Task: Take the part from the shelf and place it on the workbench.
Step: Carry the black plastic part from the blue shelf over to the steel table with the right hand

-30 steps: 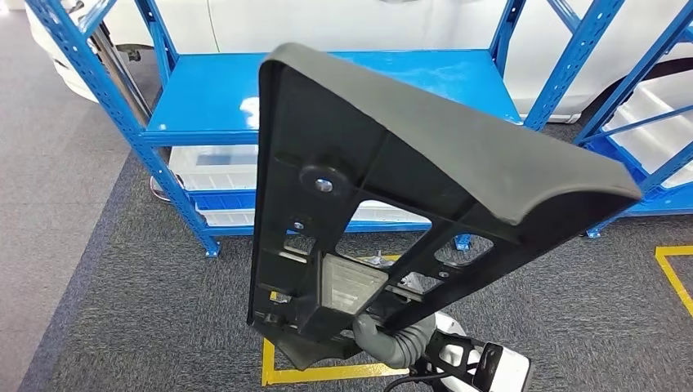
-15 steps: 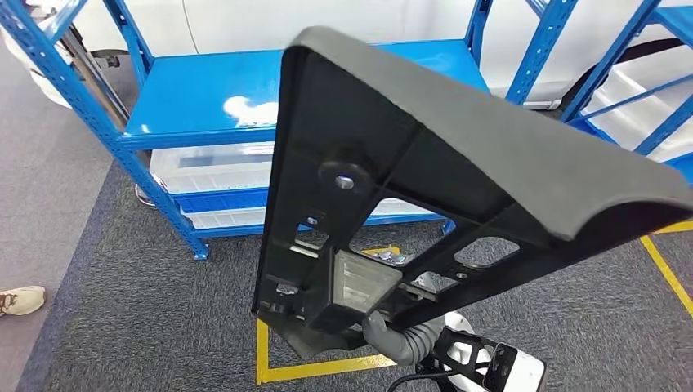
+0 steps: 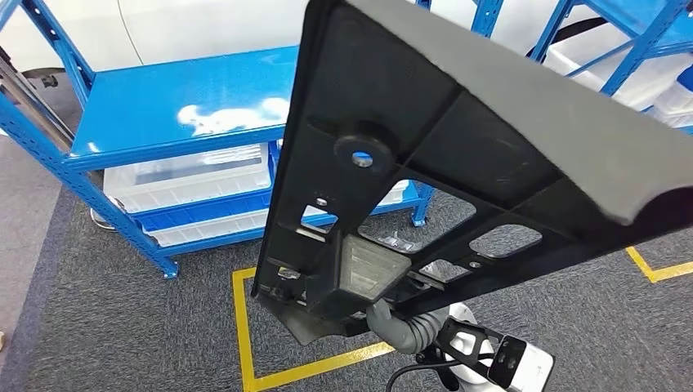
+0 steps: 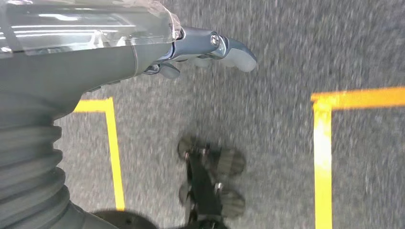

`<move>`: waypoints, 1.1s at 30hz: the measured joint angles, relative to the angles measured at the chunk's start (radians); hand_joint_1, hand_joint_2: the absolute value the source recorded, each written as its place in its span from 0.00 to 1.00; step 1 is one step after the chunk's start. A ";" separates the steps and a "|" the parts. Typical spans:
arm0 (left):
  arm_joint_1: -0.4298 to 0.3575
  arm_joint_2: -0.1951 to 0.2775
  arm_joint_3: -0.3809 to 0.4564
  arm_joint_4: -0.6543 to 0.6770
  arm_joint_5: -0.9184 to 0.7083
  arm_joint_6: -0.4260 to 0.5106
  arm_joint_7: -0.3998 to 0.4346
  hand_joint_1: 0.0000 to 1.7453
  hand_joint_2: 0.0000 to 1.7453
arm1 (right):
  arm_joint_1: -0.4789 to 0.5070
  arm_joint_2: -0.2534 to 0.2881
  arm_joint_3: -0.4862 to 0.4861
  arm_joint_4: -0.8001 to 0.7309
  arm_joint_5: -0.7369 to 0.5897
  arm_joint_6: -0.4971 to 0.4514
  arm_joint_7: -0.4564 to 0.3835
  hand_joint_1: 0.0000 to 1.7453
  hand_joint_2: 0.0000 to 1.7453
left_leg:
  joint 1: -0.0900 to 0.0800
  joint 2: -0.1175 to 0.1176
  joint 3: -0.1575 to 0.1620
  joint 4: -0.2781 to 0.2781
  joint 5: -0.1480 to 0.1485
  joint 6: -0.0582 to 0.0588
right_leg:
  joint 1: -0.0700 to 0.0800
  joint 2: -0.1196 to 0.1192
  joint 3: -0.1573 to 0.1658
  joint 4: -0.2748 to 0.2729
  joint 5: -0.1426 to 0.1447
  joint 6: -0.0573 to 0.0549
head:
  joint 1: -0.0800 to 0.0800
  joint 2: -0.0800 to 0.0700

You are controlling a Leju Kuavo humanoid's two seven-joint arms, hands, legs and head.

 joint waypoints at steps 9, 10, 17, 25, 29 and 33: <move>-0.002 -0.014 0.006 0.000 -0.029 0.055 -0.014 0.00 1.00 | -0.009 -0.009 0.000 -0.007 0.003 -0.018 0.000 1.00 1.00 | 0.002 0.110 0.000 -0.008 0.006 0.013 | -0.013 -0.115 -0.065 0.159 -0.057 0.027 | 0.000 0.000; -0.004 -0.017 0.006 0.000 -0.036 0.054 -0.013 0.00 1.00 | -0.009 -0.010 0.001 -0.013 0.006 -0.024 0.000 1.00 1.00 | 0.000 0.118 0.000 -0.006 0.004 0.009 | -0.009 -0.138 -0.027 0.087 -0.033 0.022 | 0.000 0.000; 0.000 -0.029 -0.008 0.000 -0.076 0.055 0.007 0.00 1.00 | 0.015 -0.021 0.014 -0.061 0.022 -0.068 0.000 1.00 1.00 | -0.001 0.123 -0.010 0.039 -0.039 -0.026 | -0.002 -0.122 0.013 -0.018 -0.002 -0.023 | 0.000 0.000; 0.009 -0.033 -0.010 0.000 -0.077 0.054 -0.014 0.00 1.00 | -0.007 -0.032 0.035 -0.075 0.002 -0.053 0.000 1.00 1.00 | 0.007 0.026 -0.053 0.123 -0.038 -0.031 | -0.002 -0.024 0.012 -0.009 0.001 -0.029 | 0.000 0.000; 0.003 -0.031 -0.010 0.000 -0.082 0.040 -0.019 0.00 1.00 | -0.046 -0.029 0.039 -0.074 -0.003 -0.068 0.000 1.00 1.00 | 0.009 -0.028 -0.009 0.013 -0.009 -0.018 | -0.006 0.021 -0.008 0.001 0.008 -0.002 | 0.000 0.000; 0.001 -0.027 -0.009 0.000 -0.087 0.052 -0.013 0.00 1.00 | -0.063 -0.028 0.041 -0.072 -0.020 -0.082 0.000 1.00 1.00 | 0.012 0.023 -0.005 -0.002 0.005 0.010 | -0.004 -0.043 -0.046 0.070 -0.033 0.020 | 0.000 0.000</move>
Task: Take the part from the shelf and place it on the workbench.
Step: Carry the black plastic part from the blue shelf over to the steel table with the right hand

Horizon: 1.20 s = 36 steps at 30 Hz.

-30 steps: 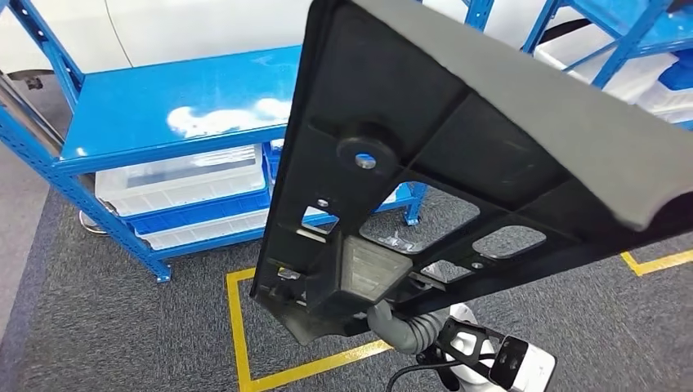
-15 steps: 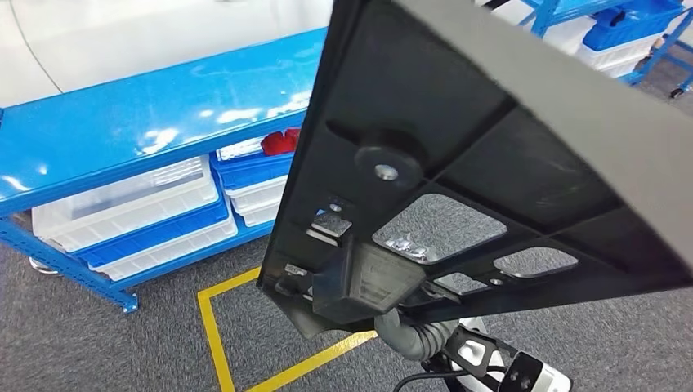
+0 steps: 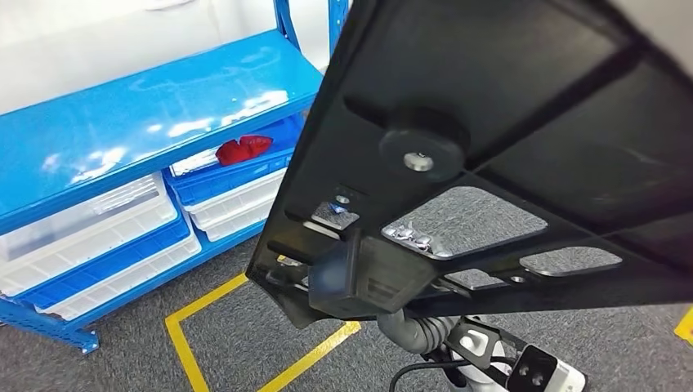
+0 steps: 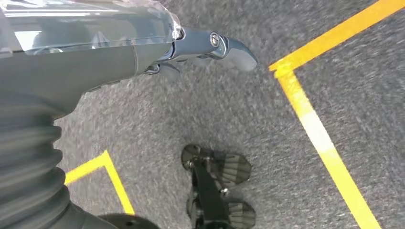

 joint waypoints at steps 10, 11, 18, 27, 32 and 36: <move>0.005 0.018 0.005 0.000 0.004 0.009 0.003 0.00 1.00 | -0.009 0.011 0.000 0.018 -0.034 0.026 0.000 1.00 1.00 | -0.016 0.117 0.007 0.004 -0.015 -0.014 | 0.008 -0.129 0.054 -0.066 0.021 -0.015 | 0.000 0.000; 0.005 0.020 0.007 0.000 0.003 0.012 0.005 0.00 1.00 | -0.009 0.016 -0.002 0.019 -0.035 0.030 0.000 1.00 1.00 | -0.018 0.127 0.009 0.004 -0.017 -0.019 | 0.013 -0.125 0.053 -0.072 0.019 -0.023 | 0.000 0.000; 0.006 0.043 0.015 0.000 -0.005 0.042 0.042 0.00 1.00 | -0.019 0.048 -0.011 0.035 -0.036 0.027 0.000 1.00 1.00 | -0.008 0.043 -0.096 0.243 -0.144 -0.044 | 0.005 -0.043 0.058 -0.089 0.031 -0.057 | 0.000 0.000; 0.005 0.047 0.025 0.000 -0.015 0.040 0.059 0.00 1.00 | -0.018 0.053 -0.015 0.043 -0.011 0.033 0.000 1.00 1.00 | 0.001 -0.025 -0.017 0.022 -0.009 -0.029 | 0.000 0.065 0.043 -0.068 0.029 -0.021 | 0.000 0.000; -0.004 0.038 0.025 0.000 -0.022 0.027 0.044 0.00 1.00 | -0.035 0.051 -0.017 0.049 -0.008 0.032 0.000 1.00 1.00 | -0.005 0.031 -0.012 0.010 -0.002 0.004 | 0.000 -0.032 -0.038 0.098 -0.061 -0.001 | 0.000 0.000; -0.010 0.031 0.025 0.000 -0.025 0.012 0.039 0.00 1.00 | -0.039 0.048 -0.016 0.055 -0.008 0.032 0.000 1.00 1.00 | -0.013 0.081 -0.011 0.011 -0.006 0.008 | -0.001 -0.054 -0.074 0.176 -0.064 -0.003 | 0.000 0.000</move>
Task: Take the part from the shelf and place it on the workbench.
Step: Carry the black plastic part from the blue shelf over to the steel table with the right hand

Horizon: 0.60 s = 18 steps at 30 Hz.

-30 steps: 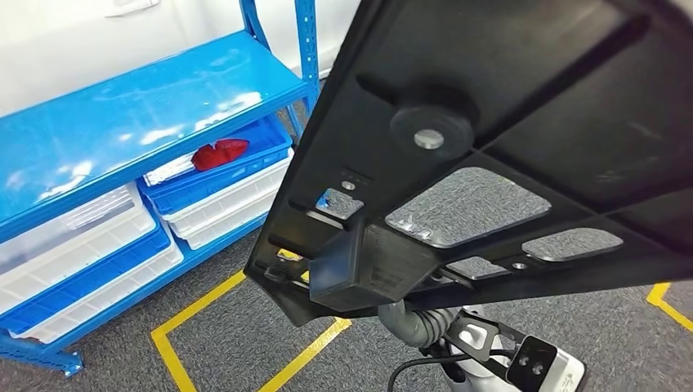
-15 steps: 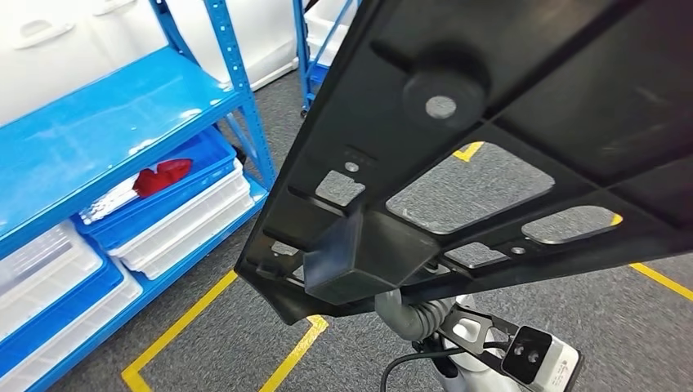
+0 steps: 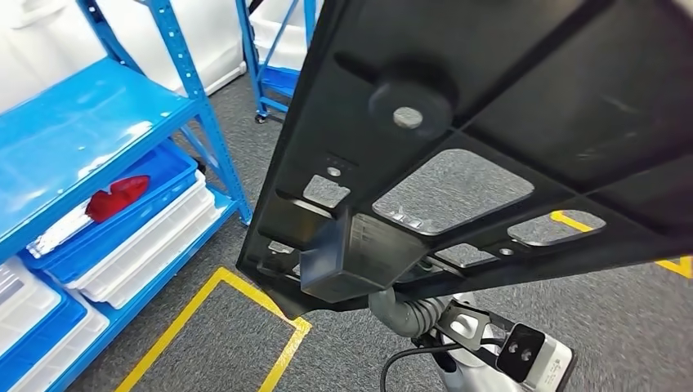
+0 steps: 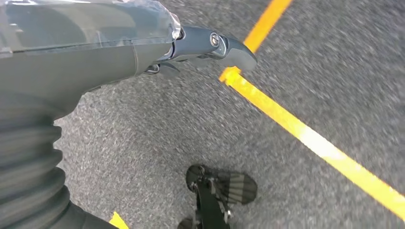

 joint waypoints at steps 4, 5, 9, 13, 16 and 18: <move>-0.011 -0.013 0.000 0.000 -0.006 -0.004 0.000 0.00 1.00 | -0.016 -0.001 0.002 0.000 0.001 -0.002 0.000 1.00 1.00 | -0.008 0.039 0.009 0.001 -0.009 -0.011 | 0.021 -0.076 0.121 -0.233 0.082 -0.027 | 0.000 0.000; -0.013 -0.015 0.000 0.000 -0.006 -0.003 0.001 0.00 1.00 | -0.020 -0.001 0.002 0.000 0.002 -0.003 0.000 1.00 1.00 | -0.010 0.049 0.010 0.000 -0.011 -0.015 | 0.026 -0.080 0.125 -0.245 0.080 -0.032 | 0.000 0.000; -0.027 -0.018 -0.001 0.000 -0.013 -0.001 0.003 0.00 1.00 | -0.029 -0.001 0.005 0.000 0.003 -0.011 0.000 1.00 1.00 | -0.007 0.036 0.004 0.030 -0.041 -0.032 | 0.018 -0.032 0.130 -0.266 0.093 -0.050 | 0.000 0.000; -0.022 -0.015 -0.001 0.000 -0.021 0.004 0.009 0.00 1.00 | -0.027 -0.003 0.010 0.000 0.002 -0.029 0.000 1.00 1.00 | -0.003 -0.039 -0.107 0.260 -0.139 -0.040 | 0.013 0.019 0.135 -0.271 0.097 -0.058 | 0.000 0.000; -0.016 -0.014 -0.001 0.000 -0.025 0.007 0.011 0.00 1.00 | -0.010 -0.006 0.009 0.000 -0.009 -0.032 0.000 1.00 1.00 | 0.001 -0.050 -0.094 0.200 -0.065 -0.045 | 0.010 0.064 0.138 -0.265 0.094 -0.054 | 0.000 0.000; -0.012 -0.014 0.000 0.000 -0.017 0.008 0.011 0.00 1.00 | -0.002 -0.008 0.009 0.000 -0.015 -0.026 0.000 1.00 1.00 | 0.009 -0.094 -0.039 0.071 -0.006 -0.046 | 0.008 0.089 0.135 -0.253 0.088 -0.044 | 0.000 0.000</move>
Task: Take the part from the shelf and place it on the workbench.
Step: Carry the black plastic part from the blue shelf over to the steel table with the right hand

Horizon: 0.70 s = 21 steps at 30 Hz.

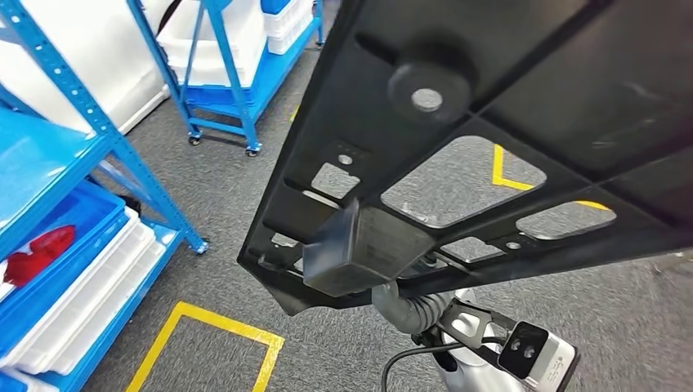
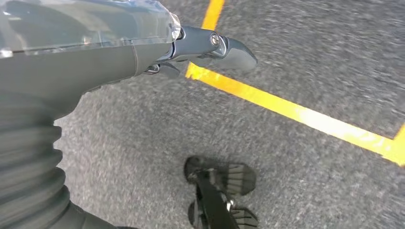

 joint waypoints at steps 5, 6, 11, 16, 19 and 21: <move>0.012 -0.003 0.004 0.000 0.017 0.000 0.010 0.00 1.00 | 0.025 -0.009 -0.004 0.000 -0.004 0.037 0.000 1.00 1.00 | -0.001 -0.008 0.027 -0.062 0.013 0.027 | -0.005 0.029 -0.022 0.017 -0.003 0.032 | 0.000 0.000; 0.013 -0.004 0.006 0.000 0.019 -0.001 0.011 0.00 1.00 | 0.027 -0.011 -0.006 0.000 -0.003 0.040 0.000 1.00 1.00 | -0.001 0.003 0.029 -0.066 0.015 0.034 | -0.004 0.005 -0.033 0.041 -0.018 0.036 | 0.000 0.000; 0.027 -0.006 0.020 0.000 0.029 -0.003 0.021 0.00 1.00 | 0.044 -0.022 -0.018 0.000 0.004 0.046 0.000 1.00 1.00 | -0.011 0.069 0.031 -0.070 0.013 0.050 | -0.006 -0.084 -0.157 0.294 -0.125 0.046 | 0.000 0.000; 0.026 -0.014 0.033 0.000 0.038 0.006 0.021 0.00 1.00 | 0.056 -0.027 -0.040 -0.001 -0.004 0.075 0.000 1.00 1.00 | -0.018 0.122 0.040 -0.070 0.004 0.042 | 0.014 -0.153 -0.014 0.028 -0.013 0.019 | 0.000 0.000; 0.025 -0.015 0.034 0.000 0.037 0.005 0.020 0.00 1.00 | 0.064 -0.028 -0.052 -0.002 -0.006 0.082 0.000 1.00 1.00 | -0.021 0.152 0.048 -0.073 -0.001 0.028 | 0.023 -0.142 -0.003 -0.004 -0.010 0.005 | 0.000 0.000; 0.023 -0.016 0.035 0.000 0.034 0.003 0.017 0.00 1.00 | 0.074 -0.027 -0.060 -0.005 -0.006 0.095 0.000 1.00 1.00 | -0.019 0.132 0.047 -0.055 -0.018 0.019 | 0.017 -0.121 0.005 -0.018 -0.002 -0.005 | 0.000 0.000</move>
